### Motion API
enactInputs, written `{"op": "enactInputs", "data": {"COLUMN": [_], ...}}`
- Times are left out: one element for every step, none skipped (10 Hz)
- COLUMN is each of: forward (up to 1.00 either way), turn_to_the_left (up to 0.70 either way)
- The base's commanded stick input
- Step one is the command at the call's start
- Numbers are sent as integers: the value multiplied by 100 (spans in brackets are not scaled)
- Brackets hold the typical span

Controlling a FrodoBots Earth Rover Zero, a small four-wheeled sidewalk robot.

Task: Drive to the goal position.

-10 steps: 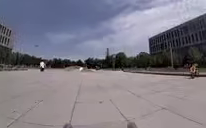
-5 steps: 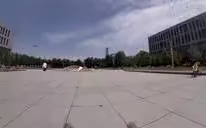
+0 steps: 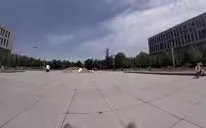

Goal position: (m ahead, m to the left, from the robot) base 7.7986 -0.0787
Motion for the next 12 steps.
{"op": "enactInputs", "data": {"forward": [45,45,45,45,45,45,45,45,45,45,45,45], "turn_to_the_left": [0,0,0,0,0,0,0,0,0,0,0,0]}}
